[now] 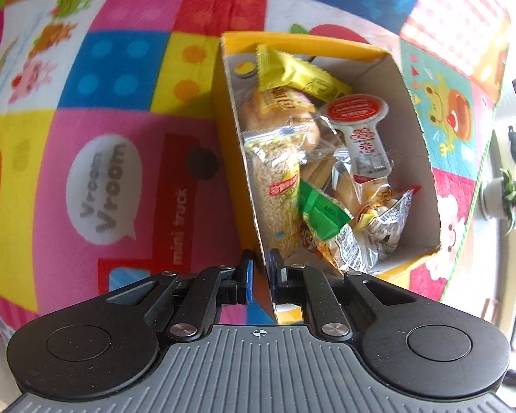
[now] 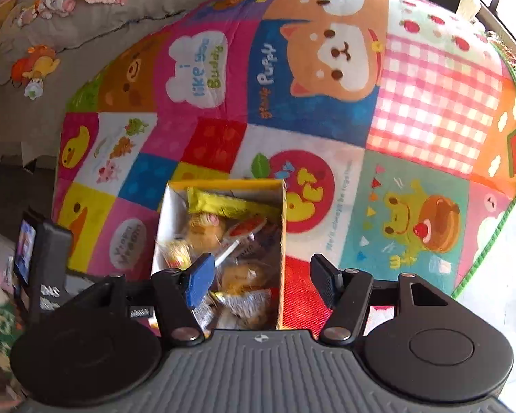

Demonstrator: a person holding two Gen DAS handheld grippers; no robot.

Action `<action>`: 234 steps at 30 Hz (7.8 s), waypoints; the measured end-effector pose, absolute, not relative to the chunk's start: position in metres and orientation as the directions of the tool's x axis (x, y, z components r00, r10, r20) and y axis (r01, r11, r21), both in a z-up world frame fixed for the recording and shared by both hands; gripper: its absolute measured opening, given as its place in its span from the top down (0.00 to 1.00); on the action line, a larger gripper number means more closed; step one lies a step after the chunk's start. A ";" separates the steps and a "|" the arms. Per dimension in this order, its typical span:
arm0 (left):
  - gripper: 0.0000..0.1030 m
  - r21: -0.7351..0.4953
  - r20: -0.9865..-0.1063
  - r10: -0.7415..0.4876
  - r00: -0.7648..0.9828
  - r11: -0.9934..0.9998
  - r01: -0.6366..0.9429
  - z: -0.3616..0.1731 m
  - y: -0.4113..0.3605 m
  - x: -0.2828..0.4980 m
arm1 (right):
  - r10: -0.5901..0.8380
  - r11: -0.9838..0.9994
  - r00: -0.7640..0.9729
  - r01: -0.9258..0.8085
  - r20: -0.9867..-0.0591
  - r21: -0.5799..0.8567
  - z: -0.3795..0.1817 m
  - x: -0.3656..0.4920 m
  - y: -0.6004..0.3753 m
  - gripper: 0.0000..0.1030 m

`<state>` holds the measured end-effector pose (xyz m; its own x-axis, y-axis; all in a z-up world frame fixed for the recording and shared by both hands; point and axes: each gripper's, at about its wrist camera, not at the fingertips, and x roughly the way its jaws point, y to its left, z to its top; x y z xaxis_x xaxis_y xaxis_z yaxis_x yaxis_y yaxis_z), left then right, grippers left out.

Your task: Organize objects

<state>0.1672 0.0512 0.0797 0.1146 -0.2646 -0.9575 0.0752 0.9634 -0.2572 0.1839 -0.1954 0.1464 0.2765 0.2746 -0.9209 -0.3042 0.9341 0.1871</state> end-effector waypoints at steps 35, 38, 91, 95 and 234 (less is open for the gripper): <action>0.04 -0.128 -0.891 -0.122 0.438 0.992 0.016 0.039 0.065 0.292 | 0.290 0.925 0.441 -0.358 -0.849 0.130 0.012 0.251 -0.193 0.53; 0.04 -0.127 -0.884 -0.127 0.451 0.991 0.029 0.035 0.065 0.296 | 0.287 0.928 0.443 -0.349 -0.849 0.131 0.017 0.249 -0.197 0.53; 0.03 -0.006 -0.641 -0.092 0.762 0.993 0.114 0.002 -0.011 0.012 | 0.132 0.989 0.703 -0.140 -0.699 0.046 -0.054 0.021 -0.234 0.00; 0.01 -0.010 -0.659 -0.078 0.748 0.995 0.096 0.003 -0.017 0.014 | 0.159 0.982 0.685 -0.182 -0.711 0.044 -0.054 0.025 -0.239 0.00; 0.00 0.010 -0.622 0.008 0.783 1.000 -0.002 0.006 -0.008 0.062 | 0.135 0.991 0.773 -0.119 -0.620 0.068 -0.051 0.055 -0.208 0.00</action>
